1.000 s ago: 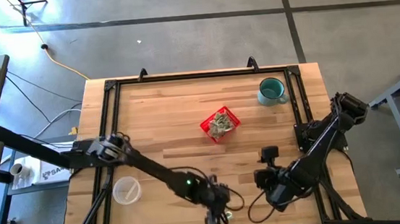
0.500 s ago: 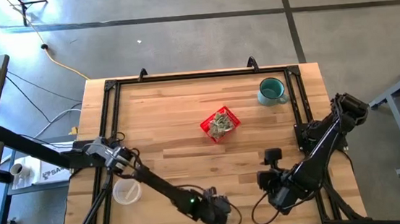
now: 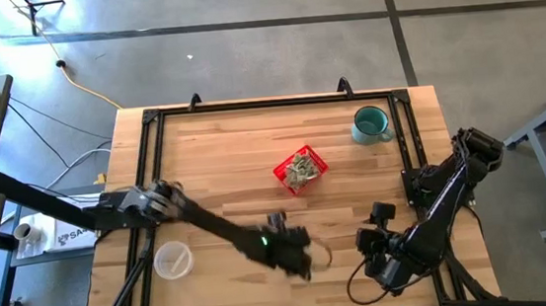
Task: Pick and place items into bin
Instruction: Put the stevia packet into the red bin, then return to Home Position
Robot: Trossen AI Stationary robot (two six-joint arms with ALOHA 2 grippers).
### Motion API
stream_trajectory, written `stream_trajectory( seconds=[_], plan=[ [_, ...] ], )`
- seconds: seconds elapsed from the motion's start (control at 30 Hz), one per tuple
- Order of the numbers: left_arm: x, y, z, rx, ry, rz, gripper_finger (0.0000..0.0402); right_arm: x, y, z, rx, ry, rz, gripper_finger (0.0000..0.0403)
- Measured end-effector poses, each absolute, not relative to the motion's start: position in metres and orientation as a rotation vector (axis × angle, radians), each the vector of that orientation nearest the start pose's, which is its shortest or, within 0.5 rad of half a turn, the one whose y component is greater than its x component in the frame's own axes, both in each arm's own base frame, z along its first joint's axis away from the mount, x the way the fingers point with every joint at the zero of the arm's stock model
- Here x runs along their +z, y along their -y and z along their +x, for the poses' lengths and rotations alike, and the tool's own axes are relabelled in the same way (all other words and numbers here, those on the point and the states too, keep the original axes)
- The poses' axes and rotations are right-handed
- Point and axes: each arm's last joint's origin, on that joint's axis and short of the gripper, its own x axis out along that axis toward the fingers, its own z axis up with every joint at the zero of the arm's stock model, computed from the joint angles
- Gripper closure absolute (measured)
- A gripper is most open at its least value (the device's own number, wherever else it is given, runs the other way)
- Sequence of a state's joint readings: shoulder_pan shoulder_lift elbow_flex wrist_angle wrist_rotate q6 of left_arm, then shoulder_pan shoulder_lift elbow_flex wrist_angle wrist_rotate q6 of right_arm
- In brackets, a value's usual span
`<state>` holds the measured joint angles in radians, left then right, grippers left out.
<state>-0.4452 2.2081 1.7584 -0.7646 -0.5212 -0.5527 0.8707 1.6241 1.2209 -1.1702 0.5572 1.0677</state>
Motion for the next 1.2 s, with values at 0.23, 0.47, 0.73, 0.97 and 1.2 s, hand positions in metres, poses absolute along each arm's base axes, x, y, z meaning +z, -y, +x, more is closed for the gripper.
stream_trajectory(
  seconds=[0.23,0.47,0.73,0.97,1.2],
  plan=[
    [0.279,0.080,0.422,0.434,-0.827,0.014,0.0360,0.234,-0.215,0.180,-0.431,-1.046,-0.011,0.0103],
    [0.256,-0.027,0.443,0.375,-0.919,-0.192,0.0330,0.234,-0.216,0.181,-0.431,-1.040,0.000,0.0103],
    [0.263,-0.032,0.437,0.268,-0.941,-0.432,0.0162,0.234,-0.216,0.182,-0.420,-1.036,-0.012,0.0103],
    [0.351,0.035,0.368,0.004,-0.956,-0.477,0.0097,0.260,-0.220,0.204,-0.300,-1.179,0.219,0.0103],
    [0.372,0.103,0.304,0.226,-0.726,-0.403,0.0071,0.352,-0.169,0.220,-0.124,-0.872,0.077,0.0103]
  ],
)
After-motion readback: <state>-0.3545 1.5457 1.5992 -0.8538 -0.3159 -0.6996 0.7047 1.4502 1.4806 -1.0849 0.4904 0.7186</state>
